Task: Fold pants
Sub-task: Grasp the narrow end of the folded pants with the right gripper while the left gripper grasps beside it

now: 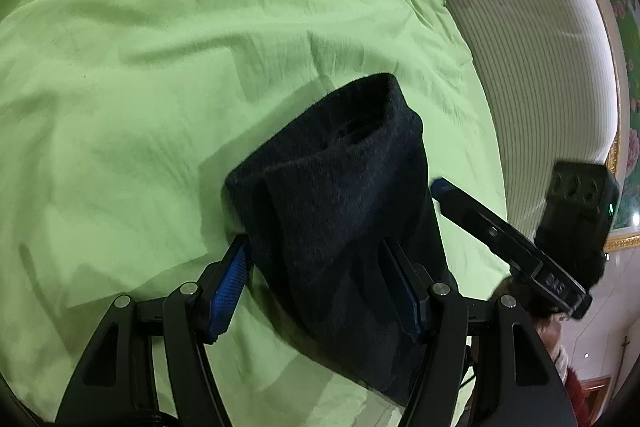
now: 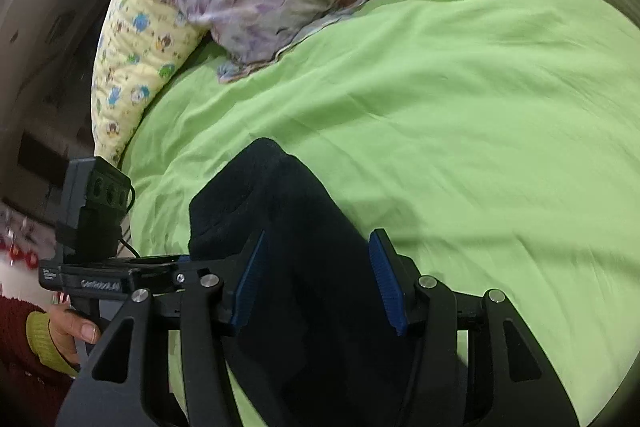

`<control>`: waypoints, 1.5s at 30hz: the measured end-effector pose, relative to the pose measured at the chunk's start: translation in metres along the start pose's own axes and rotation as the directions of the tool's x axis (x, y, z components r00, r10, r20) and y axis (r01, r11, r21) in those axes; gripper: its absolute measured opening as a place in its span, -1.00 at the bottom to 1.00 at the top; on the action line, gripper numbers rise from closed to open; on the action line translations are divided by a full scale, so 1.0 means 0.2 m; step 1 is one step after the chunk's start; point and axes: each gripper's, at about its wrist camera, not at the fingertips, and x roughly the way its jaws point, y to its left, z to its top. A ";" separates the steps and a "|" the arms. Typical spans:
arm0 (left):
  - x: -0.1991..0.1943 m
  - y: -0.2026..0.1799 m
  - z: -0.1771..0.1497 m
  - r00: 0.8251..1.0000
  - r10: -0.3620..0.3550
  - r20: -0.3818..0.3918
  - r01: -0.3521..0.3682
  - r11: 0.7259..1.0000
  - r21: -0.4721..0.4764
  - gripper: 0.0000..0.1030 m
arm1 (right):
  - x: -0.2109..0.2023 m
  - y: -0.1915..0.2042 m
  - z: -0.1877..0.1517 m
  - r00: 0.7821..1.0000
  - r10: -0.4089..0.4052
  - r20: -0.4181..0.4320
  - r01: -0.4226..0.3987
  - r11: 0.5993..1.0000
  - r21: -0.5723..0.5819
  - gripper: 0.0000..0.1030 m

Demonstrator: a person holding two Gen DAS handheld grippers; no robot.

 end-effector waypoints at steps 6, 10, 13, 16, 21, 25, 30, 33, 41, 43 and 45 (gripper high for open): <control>0.02 -0.01 0.01 1.000 -0.002 0.008 0.001 1.000 0.022 0.22 | 0.16 0.00 0.09 0.995 0.024 -0.093 -0.030 0.997 -0.065 0.05; 0.02 -0.01 0.01 1.000 0.004 0.010 -0.005 0.999 0.035 0.10 | 0.22 0.02 0.13 0.992 0.038 -0.123 -0.050 0.994 -0.098 -0.07; 0.02 0.00 0.02 1.000 0.017 0.007 -0.017 0.999 0.040 -0.25 | 0.25 0.06 0.14 0.989 0.030 -0.143 -0.049 0.990 -0.129 -0.39; 0.01 0.01 0.02 1.000 0.011 0.005 -0.011 0.999 0.048 -0.37 | 0.21 0.08 0.12 0.992 0.031 -0.122 -0.049 0.988 -0.148 -0.53; -0.05 -0.10 -0.01 1.000 -0.001 0.022 -0.002 0.990 0.143 -0.55 | 0.05 0.08 0.08 0.997 0.062 -0.049 -0.068 0.989 -0.130 -0.60; -0.13 -0.24 -0.04 0.998 -0.055 0.040 0.046 0.977 0.211 -0.58 | -0.16 0.07 0.02 0.995 0.086 0.052 -0.081 0.992 -0.098 -0.60; -0.22 -0.42 -0.10 0.991 -0.131 0.031 0.116 0.951 0.285 -0.60 | -0.42 0.06 -0.09 0.982 0.109 0.156 -0.099 0.993 -0.068 -0.61; -0.24 -0.54 -0.15 0.984 -0.176 0.006 0.165 0.932 0.324 -0.60 | -0.58 0.04 -0.18 0.969 0.113 0.220 -0.106 0.993 -0.044 -0.61; -0.27 -0.86 -0.37 0.965 -0.242 -0.099 0.261 0.853 0.452 -0.60 | -0.91 -0.06 -0.49 0.932 0.068 0.355 -0.095 0.994 0.059 -0.61; -0.26 -0.93 -0.43 0.960 -0.249 -0.125 0.279 0.832 0.480 -0.60 | -0.97 -0.08 -0.56 0.923 0.058 0.381 -0.096 0.992 0.082 -0.61; -0.25 -0.99 -0.50 0.955 -0.252 -0.156 0.297 0.812 0.502 -0.60 | -1.03 -0.10 -0.64 0.911 0.042 0.410 -0.094 0.990 0.109 -0.61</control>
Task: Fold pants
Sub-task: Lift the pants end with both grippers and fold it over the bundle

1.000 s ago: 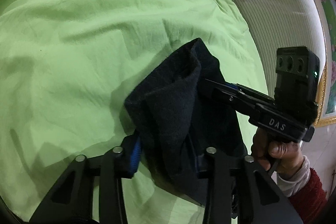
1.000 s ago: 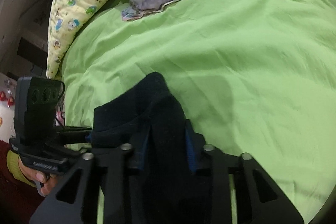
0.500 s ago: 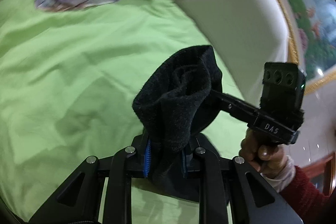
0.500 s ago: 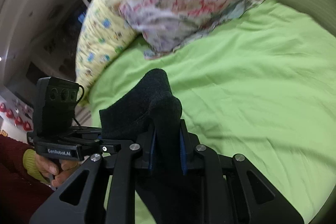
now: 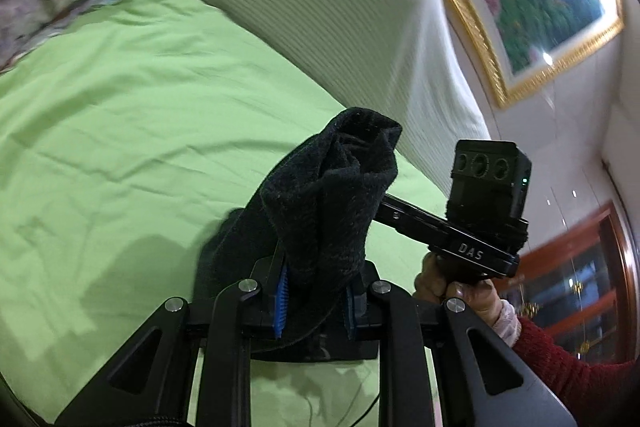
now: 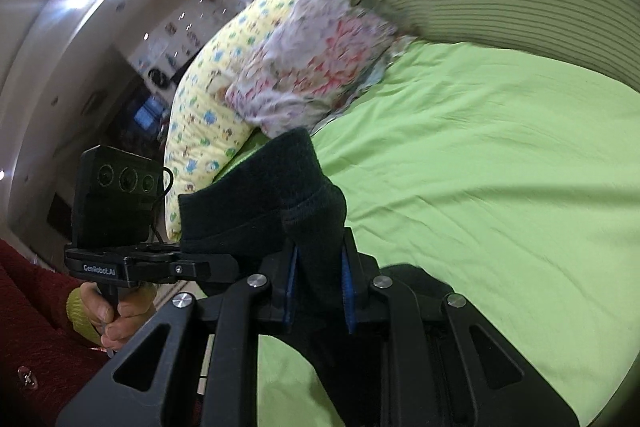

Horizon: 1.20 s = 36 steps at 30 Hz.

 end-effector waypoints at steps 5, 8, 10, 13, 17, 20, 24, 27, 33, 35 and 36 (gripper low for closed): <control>0.12 -0.18 -0.05 0.998 -0.026 -0.055 0.029 0.998 0.058 -0.60 | -0.16 -0.04 -0.11 0.998 -0.028 0.063 0.025 0.999 0.046 -0.61; 0.18 -0.28 -0.10 0.996 -0.035 -0.088 0.043 0.995 0.094 -0.60 | -0.24 -0.06 -0.17 0.995 -0.045 0.093 0.039 0.997 0.072 -0.61; 0.23 -0.34 -0.14 0.993 -0.034 -0.110 0.048 0.991 0.125 -0.60 | -0.29 -0.08 -0.21 0.992 -0.058 0.110 0.048 0.995 0.090 -0.62; 0.30 -0.43 -0.19 0.989 -0.033 -0.147 0.058 0.985 0.163 -0.60 | -0.36 -0.11 -0.28 0.988 -0.078 0.134 0.062 0.990 0.123 -0.62; 0.41 -0.52 -0.27 0.979 -0.025 -0.202 0.067 0.976 0.205 -0.60 | -0.42 -0.15 -0.39 0.982 -0.106 0.156 0.080 0.982 0.168 -0.62; 0.50 -0.58 -0.33 0.970 -0.007 -0.241 0.067 0.968 0.242 -0.60 | -0.46 -0.20 -0.47 0.977 -0.132 0.165 0.096 0.974 0.207 -0.62; 0.64 -0.63 -0.41 0.955 0.023 -0.295 0.063 0.958 0.280 -0.60 | -0.48 -0.26 -0.57 0.972 -0.175 0.159 0.130 0.957 0.259 -0.62; 0.73 -0.66 -0.44 0.947 0.051 -0.318 0.053 0.950 0.309 -0.60 | -0.49 -0.31 -0.64 0.967 -0.210 0.147 0.159 0.940 0.302 -0.61; 0.91 -0.74 -0.52 0.928 0.111 -0.355 0.032 0.927 0.374 -0.52 | -0.51 -0.40 -0.74 0.951 -0.292 0.098 0.235 0.894 0.381 -0.48; 0.97 -0.77 -0.55 0.920 0.122 -0.373 0.039 0.917 0.396 -0.42 | -0.52 -0.42 -0.77 0.945 -0.317 0.083 0.260 0.879 0.401 -0.48; 1.00 -0.78 -0.57 0.914 0.128 -0.384 0.043 0.912 0.407 -0.38 | -0.53 -0.42 -0.79 0.941 -0.331 0.077 0.273 0.871 0.408 -0.48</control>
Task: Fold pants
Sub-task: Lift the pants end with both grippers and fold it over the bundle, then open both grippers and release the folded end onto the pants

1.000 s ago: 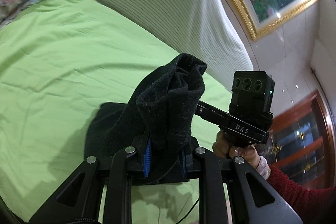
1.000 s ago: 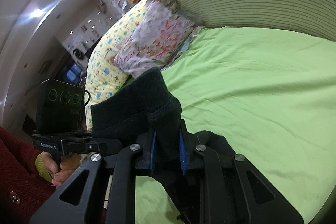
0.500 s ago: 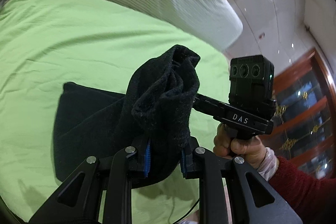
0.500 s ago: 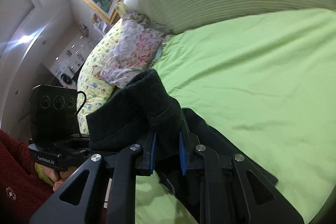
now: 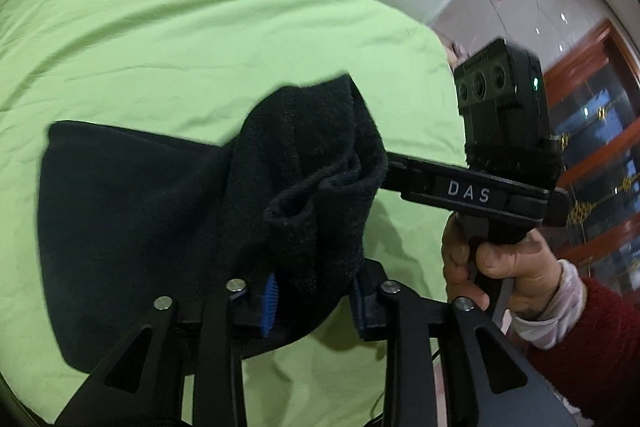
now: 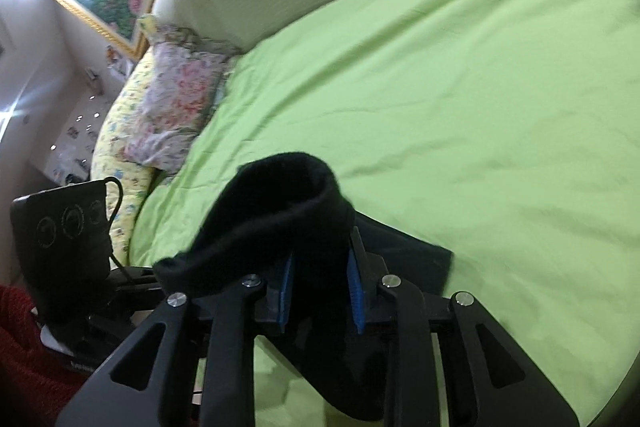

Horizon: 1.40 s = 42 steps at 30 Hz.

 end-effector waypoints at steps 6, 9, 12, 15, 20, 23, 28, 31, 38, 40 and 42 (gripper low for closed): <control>0.10 -0.05 0.04 0.999 -0.011 -0.052 0.013 1.000 0.027 -0.08 | -0.09 -0.09 -0.07 0.996 -0.085 0.025 0.083 0.992 0.100 -0.48; 0.10 -0.04 0.05 0.998 -0.019 -0.063 0.021 0.999 0.034 0.01 | -0.15 -0.11 -0.11 0.993 -0.104 0.050 0.095 0.985 0.145 -0.47; 0.10 -0.01 0.08 0.996 -0.039 -0.076 0.040 0.999 0.018 0.05 | -0.20 -0.12 -0.15 0.991 -0.116 0.072 0.101 0.978 0.180 -0.41; 0.10 -0.01 0.08 0.996 -0.051 -0.080 0.052 0.999 0.008 0.08 | -0.22 -0.10 -0.17 0.988 -0.132 0.080 0.114 0.974 0.196 -0.30; 0.01 0.04 0.02 0.996 -0.067 -0.060 0.067 0.998 0.014 0.20 | -0.28 -0.08 -0.18 0.977 -0.175 0.120 0.143 0.961 0.236 -0.15; -0.06 0.06 0.01 0.997 -0.065 -0.034 0.066 0.998 0.002 0.24 | -0.33 -0.06 -0.19 0.970 -0.185 0.160 0.140 0.957 0.254 0.06; -0.15 0.16 0.02 0.999 -0.043 0.014 0.044 0.997 -0.057 0.27 | -0.36 0.03 -0.19 0.959 -0.210 0.192 0.164 0.959 0.229 0.11; -0.19 0.24 0.04 0.999 -0.004 0.033 0.007 0.996 -0.094 0.27 | -0.35 0.11 -0.19 0.951 -0.243 0.193 0.201 0.956 0.211 0.12; -0.25 0.38 0.05 0.994 0.088 0.058 -0.077 0.983 -0.166 0.28 | -0.28 0.30 -0.19 0.886 -0.408 0.223 0.383 0.912 0.147 0.40; -0.24 0.42 0.08 0.991 0.122 0.063 -0.107 0.975 -0.194 0.29 | -0.24 0.31 -0.18 0.872 -0.445 0.205 0.423 0.895 0.145 0.41; -0.24 0.47 0.10 0.989 0.134 0.068 -0.116 0.969 -0.217 0.29 | -0.20 0.30 -0.18 0.861 -0.475 0.185 0.452 0.879 0.152 0.41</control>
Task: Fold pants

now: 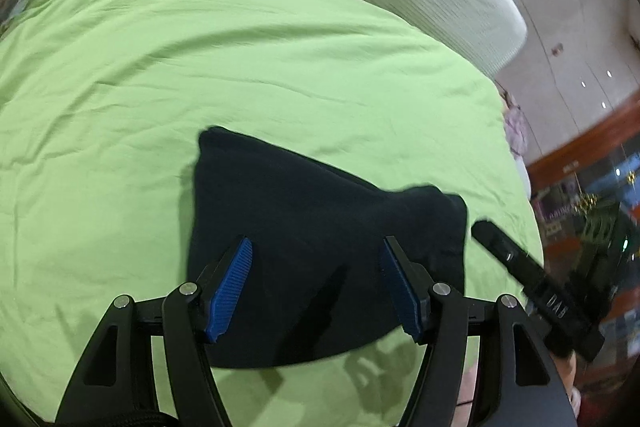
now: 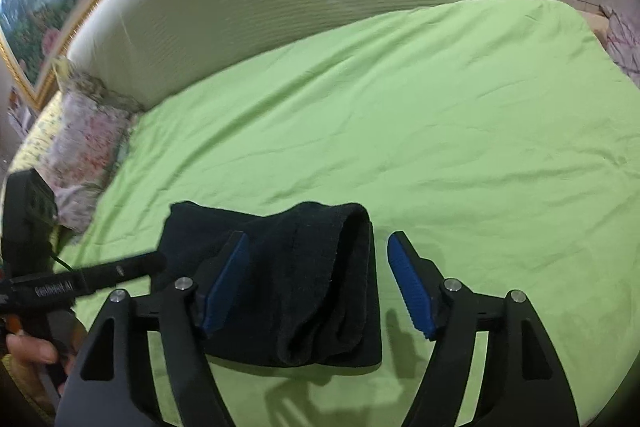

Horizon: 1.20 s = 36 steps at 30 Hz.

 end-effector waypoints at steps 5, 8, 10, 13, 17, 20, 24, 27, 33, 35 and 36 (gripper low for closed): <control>0.05 0.04 0.05 0.999 0.054 0.005 -0.054 0.998 -0.006 0.33 | 0.09 -0.06 -0.04 0.996 -0.055 -0.067 0.057 0.998 0.024 0.41; 0.09 0.09 0.07 0.997 0.071 0.001 -0.071 0.997 -0.020 0.36 | 0.11 -0.12 -0.08 0.991 -0.090 -0.099 0.092 0.996 0.018 0.41; 0.11 0.11 0.07 0.997 0.080 -0.002 -0.080 0.996 -0.029 0.37 | 0.13 -0.16 -0.10 0.988 -0.096 -0.122 0.100 0.995 0.028 0.41; 0.18 0.16 0.07 0.995 0.096 -0.026 -0.097 0.994 -0.045 0.36 | 0.17 -0.18 -0.14 0.983 -0.119 -0.141 0.122 0.993 0.007 0.41; 0.24 0.22 0.08 0.995 0.088 -0.038 -0.090 0.993 -0.074 0.44 | 0.19 -0.24 -0.17 0.982 -0.120 -0.146 0.123 0.992 0.015 0.41; 0.30 0.24 0.10 0.995 0.087 -0.052 -0.091 0.992 -0.084 0.51 | 0.19 -0.27 -0.17 0.982 -0.118 -0.147 0.121 0.993 0.011 0.41; 0.32 0.28 0.10 0.995 0.078 -0.068 -0.085 0.990 -0.108 0.55 | 0.19 -0.30 -0.15 0.982 -0.114 -0.153 0.116 0.993 0.007 0.43; 0.28 0.26 0.10 0.995 0.072 -0.073 -0.080 0.990 -0.115 0.55 | 0.18 -0.32 -0.15 0.984 -0.090 -0.155 0.096 0.995 0.034 0.43; 0.18 0.25 0.06 0.996 0.052 -0.071 -0.060 0.991 -0.119 0.52 | 0.07 -0.30 -0.11 0.995 0.015 -0.101 -0.005 0.994 0.107 0.43; 0.14 0.24 0.03 0.997 0.042 -0.065 -0.049 0.992 -0.117 0.52 | 0.07 -0.26 -0.08 0.994 0.062 -0.088 -0.052 0.992 0.113 0.43; 0.13 0.24 0.02 0.997 0.038 -0.065 -0.045 0.992 -0.116 0.52 | 0.07 -0.24 -0.08 0.993 0.085 -0.087 -0.075 0.990 0.119 0.43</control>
